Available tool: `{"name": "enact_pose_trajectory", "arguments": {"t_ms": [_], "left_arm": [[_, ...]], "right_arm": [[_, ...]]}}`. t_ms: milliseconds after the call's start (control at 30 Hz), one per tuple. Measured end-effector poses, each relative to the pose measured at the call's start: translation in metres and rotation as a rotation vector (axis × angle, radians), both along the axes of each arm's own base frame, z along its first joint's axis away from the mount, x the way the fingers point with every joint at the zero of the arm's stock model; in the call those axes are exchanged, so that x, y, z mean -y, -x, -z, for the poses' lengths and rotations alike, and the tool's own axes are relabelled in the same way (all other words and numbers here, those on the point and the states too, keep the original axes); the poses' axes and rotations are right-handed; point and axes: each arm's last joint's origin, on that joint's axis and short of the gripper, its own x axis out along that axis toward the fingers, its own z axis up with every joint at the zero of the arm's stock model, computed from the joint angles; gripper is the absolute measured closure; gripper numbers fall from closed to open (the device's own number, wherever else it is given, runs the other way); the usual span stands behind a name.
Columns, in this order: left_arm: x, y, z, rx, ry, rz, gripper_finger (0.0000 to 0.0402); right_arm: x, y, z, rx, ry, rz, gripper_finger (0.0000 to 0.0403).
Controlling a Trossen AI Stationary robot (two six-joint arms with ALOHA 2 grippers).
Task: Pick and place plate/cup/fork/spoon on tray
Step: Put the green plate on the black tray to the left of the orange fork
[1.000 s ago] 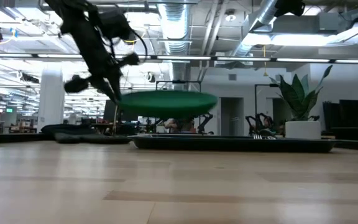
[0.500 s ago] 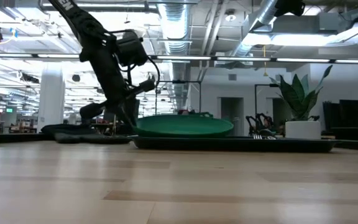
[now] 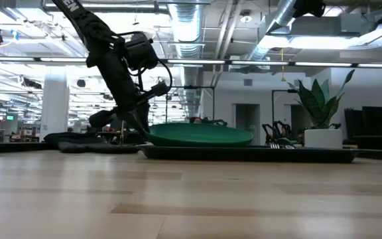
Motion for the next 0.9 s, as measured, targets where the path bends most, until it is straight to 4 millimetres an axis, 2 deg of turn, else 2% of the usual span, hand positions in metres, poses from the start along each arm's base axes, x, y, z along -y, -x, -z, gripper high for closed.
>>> {"name": "enact_pose_trajectory", "arguments": {"t_ms": [800,900], "left_arm": [[-0.0018,-0.0037,-0.0027,0.045,-0.025,0.001,0.0392],[-0.0018,-0.0037,-0.0027,0.045,-0.025,0.002,0.0382]], "right_arm": [[0.0,0.0,0.0,-0.001,0.0,-0.001,0.0234],[0.0,0.0,0.0,-0.001,0.001,-0.001,0.0234]]}}
